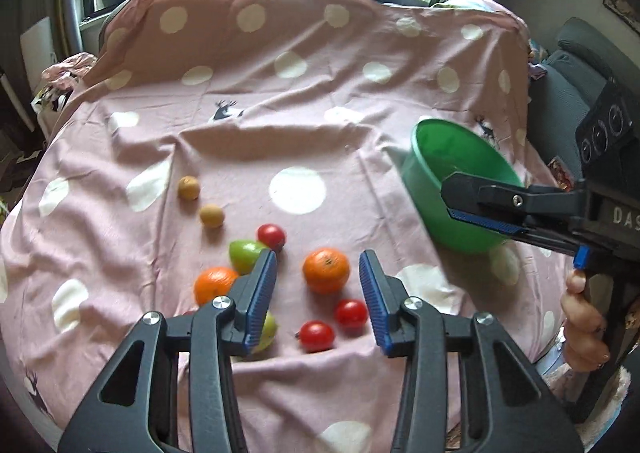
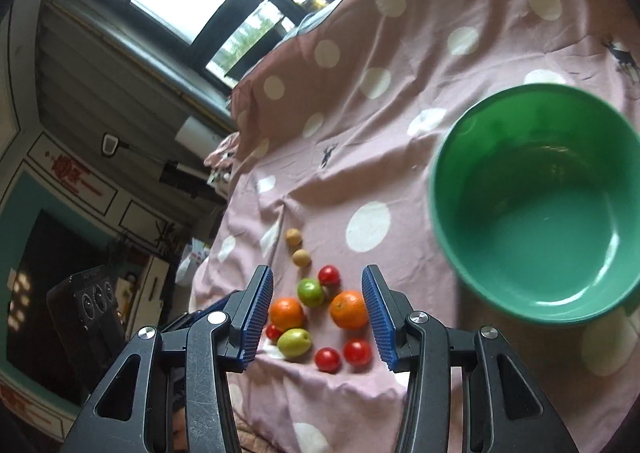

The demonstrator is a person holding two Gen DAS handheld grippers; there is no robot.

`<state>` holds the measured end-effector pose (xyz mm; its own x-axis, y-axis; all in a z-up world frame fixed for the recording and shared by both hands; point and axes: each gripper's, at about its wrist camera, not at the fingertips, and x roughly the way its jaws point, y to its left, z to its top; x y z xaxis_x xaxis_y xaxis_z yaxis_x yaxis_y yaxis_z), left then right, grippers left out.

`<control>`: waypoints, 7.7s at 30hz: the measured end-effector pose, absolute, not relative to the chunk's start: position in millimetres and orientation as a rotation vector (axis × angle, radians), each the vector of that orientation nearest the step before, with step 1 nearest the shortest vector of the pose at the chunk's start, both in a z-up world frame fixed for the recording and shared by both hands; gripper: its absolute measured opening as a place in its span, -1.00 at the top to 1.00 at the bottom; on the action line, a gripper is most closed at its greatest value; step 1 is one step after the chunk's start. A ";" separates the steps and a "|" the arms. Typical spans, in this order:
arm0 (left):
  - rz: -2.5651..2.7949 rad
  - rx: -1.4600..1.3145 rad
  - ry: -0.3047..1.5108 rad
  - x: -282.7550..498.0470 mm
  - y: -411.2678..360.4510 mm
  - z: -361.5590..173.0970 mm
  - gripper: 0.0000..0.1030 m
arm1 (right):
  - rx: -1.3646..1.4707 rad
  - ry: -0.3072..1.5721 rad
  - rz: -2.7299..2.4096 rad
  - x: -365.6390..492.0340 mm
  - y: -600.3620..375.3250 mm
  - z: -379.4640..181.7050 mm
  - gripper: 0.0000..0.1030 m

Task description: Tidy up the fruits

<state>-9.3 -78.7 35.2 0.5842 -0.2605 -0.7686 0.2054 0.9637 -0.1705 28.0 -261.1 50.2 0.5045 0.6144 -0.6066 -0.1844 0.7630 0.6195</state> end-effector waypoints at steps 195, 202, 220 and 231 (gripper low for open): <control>-0.389 -0.186 1.096 78.0 -32.5 -47.8 0.13 | 0.327 1.315 0.428 109.0 -134.6 -46.6 0.15; -0.387 -0.160 0.985 57.6 -34.7 -25.8 0.13 | 0.354 1.278 0.469 100.2 -134.6 -32.8 0.14; -0.414 -0.143 0.772 15.2 -44.7 27.1 0.13 | 0.303 1.082 0.484 61.5 -137.2 24.1 0.14; -0.436 -0.080 0.667 3.0 -77.2 61.7 0.13 | 0.311 0.956 0.489 43.9 -164.9 59.5 0.14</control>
